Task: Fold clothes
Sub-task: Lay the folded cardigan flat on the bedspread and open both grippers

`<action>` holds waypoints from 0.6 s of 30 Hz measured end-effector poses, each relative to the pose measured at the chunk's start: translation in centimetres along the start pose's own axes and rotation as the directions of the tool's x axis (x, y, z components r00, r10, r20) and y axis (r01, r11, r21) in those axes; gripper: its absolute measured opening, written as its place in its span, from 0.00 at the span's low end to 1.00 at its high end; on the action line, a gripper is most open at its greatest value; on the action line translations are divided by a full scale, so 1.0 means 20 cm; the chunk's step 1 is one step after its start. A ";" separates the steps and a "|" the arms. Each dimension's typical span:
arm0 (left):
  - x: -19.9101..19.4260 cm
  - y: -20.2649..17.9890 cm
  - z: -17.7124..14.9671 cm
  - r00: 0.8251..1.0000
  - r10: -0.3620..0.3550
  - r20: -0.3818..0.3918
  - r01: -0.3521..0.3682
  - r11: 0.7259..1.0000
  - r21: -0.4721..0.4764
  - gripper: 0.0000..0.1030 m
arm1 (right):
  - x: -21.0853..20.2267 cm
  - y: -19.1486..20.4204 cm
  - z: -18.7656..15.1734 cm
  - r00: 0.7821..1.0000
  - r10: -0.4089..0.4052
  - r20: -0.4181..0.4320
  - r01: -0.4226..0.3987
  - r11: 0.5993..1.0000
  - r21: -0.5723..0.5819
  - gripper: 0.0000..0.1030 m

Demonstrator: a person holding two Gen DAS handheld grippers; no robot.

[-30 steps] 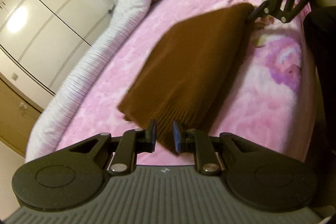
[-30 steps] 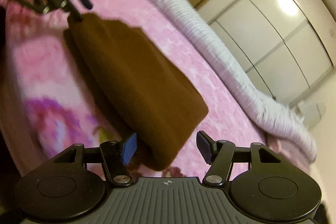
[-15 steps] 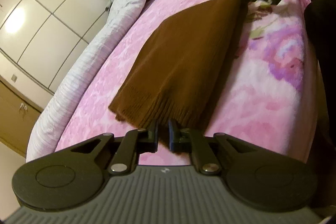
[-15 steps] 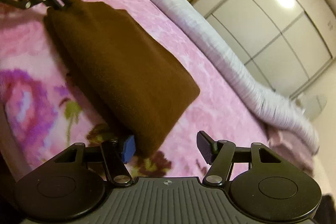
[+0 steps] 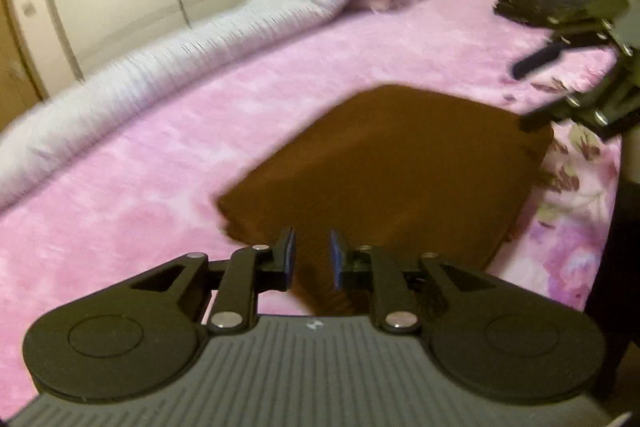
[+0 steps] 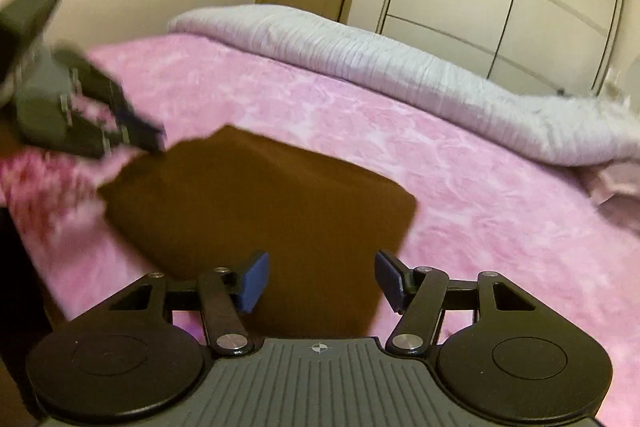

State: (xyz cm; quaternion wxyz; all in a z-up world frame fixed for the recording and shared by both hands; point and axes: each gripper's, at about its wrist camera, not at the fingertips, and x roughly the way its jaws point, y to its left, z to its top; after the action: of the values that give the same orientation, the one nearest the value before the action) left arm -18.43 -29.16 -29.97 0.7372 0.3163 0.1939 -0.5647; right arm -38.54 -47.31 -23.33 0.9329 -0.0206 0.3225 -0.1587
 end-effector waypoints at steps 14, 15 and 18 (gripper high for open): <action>0.34 0.31 0.18 0.995 -0.085 -0.053 0.074 0.980 -0.186 0.26 | 0.66 -0.41 0.37 0.970 0.177 -0.168 -0.138 0.966 0.220 0.60; 0.38 0.35 0.18 0.994 -0.098 -0.044 0.086 0.973 -0.214 0.28 | 0.70 -0.43 0.37 0.967 0.185 -0.174 -0.144 0.964 0.222 0.60; 0.39 0.40 0.21 0.995 -0.094 -0.034 0.084 0.969 -0.234 0.25 | 0.71 -0.49 0.41 0.978 0.161 -0.133 -0.127 0.964 0.234 0.60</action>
State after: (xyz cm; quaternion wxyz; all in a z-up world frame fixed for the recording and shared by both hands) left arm -8.84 -36.29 -30.07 0.7385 0.2315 0.2893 -0.5632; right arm -25.78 -61.58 -23.97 0.9113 0.1204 0.3729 -0.1265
